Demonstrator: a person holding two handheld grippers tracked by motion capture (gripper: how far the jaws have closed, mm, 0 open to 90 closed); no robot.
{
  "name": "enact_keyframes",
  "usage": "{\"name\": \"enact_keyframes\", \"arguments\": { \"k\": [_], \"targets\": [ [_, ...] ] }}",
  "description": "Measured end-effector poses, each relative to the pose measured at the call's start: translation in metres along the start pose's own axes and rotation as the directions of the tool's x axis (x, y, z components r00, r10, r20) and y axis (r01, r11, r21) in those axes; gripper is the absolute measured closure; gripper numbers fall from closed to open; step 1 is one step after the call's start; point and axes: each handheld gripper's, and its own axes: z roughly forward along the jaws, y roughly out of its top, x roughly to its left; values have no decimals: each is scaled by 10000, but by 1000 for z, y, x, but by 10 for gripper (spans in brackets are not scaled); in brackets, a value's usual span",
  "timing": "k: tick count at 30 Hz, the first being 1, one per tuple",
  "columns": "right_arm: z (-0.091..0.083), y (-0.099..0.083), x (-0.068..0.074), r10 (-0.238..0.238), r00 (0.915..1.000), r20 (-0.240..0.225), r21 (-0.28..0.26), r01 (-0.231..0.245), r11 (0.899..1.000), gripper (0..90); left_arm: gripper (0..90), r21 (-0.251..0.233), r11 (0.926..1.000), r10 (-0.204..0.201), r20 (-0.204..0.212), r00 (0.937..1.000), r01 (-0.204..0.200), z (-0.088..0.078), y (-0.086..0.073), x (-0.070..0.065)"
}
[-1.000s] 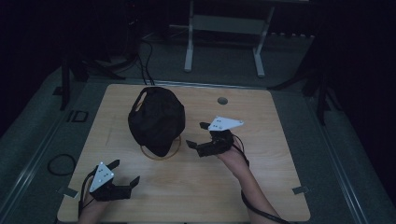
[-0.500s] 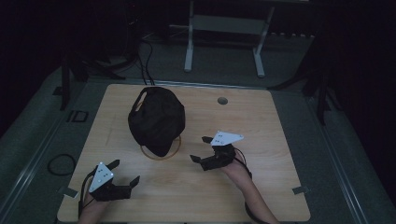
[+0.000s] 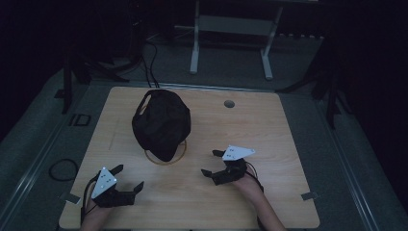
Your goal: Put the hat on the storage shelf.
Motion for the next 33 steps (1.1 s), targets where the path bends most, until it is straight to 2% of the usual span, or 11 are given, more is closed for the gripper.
{"name": "enact_keyframes", "arguments": {
  "k": [2, 11, 15, 23, 27, 33],
  "targets": [
    [-1, -4, -1, 158, 9998, -89, -1, -158, 9999, 143, 25, 22, 10000, 9, -10, 10000, -9, 0, 0, 0],
    [-10, -24, -3, 279, 9996, 82, 224, -281, 9994, 144, 25, 1, 10000, -50, -2, 10000, 50, 0, 0, 0],
    [-17, -30, -5, 244, 9995, 207, 305, -250, 9992, 146, 25, 108, 9999, 47, -34, 10000, -47, 1, 0, -1],
    [-31, -38, -5, 86, 9985, 546, 396, -107, 9992, 145, 25, 76, 10000, 48, -25, 10000, -47, 2, 0, 0],
    [-38, -41, -6, 234, 9979, 607, 312, -253, 9992, 145, 25, 105, 9999, 74, -33, 10000, -74, 2, 0, -1],
    [-47, -47, -7, 186, 9964, 826, 392, -219, 9990, 145, 25, 64, 10000, 10, -46, 10000, -10, 1, 0, 0]
  ]
}}
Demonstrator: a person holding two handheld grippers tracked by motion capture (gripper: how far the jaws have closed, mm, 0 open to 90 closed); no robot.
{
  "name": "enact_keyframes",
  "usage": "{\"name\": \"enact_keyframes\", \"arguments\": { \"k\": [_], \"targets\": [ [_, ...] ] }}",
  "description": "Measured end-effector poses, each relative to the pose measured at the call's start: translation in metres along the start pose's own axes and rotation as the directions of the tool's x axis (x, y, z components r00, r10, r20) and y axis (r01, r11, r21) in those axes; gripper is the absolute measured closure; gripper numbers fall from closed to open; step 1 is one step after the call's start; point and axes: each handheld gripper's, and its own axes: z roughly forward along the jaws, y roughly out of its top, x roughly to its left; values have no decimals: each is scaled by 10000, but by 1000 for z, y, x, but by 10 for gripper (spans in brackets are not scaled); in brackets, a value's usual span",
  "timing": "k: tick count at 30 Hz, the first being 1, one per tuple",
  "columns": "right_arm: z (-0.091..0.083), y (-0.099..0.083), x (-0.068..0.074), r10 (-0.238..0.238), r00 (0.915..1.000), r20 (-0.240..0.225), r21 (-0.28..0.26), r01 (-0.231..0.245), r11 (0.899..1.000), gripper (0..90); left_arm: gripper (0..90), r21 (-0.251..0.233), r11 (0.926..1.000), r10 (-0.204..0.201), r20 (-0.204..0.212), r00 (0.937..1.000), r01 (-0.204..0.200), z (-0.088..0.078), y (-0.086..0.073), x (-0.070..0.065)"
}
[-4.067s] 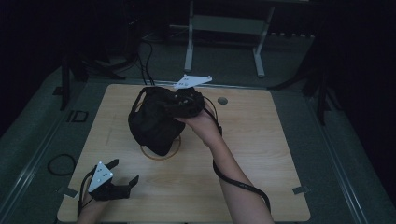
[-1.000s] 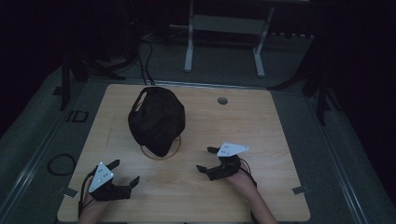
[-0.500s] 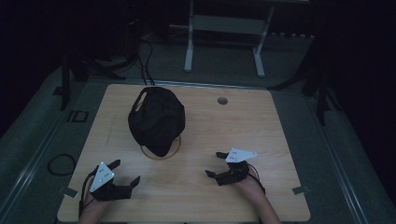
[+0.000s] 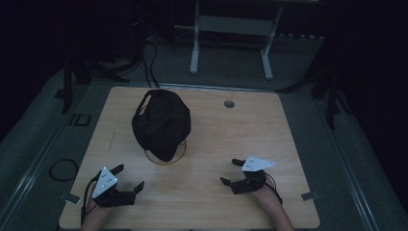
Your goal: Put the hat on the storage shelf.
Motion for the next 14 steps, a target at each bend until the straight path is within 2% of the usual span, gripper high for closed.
{"name": "enact_keyframes", "arguments": {
  "k": [4, 14],
  "targets": [
    [-5, -3, -3, 101, 9997, 230, 9, -101, 9999, 145, 25, -39, 10000, -47, 61, 10000, 47, 0, 0, 0],
    [-4, -6, -4, 128, 9992, 387, 23, -129, 9999, 145, 25, -59, 10000, -75, 90, 9999, 76, -1, 0, 1]
  ]
}}
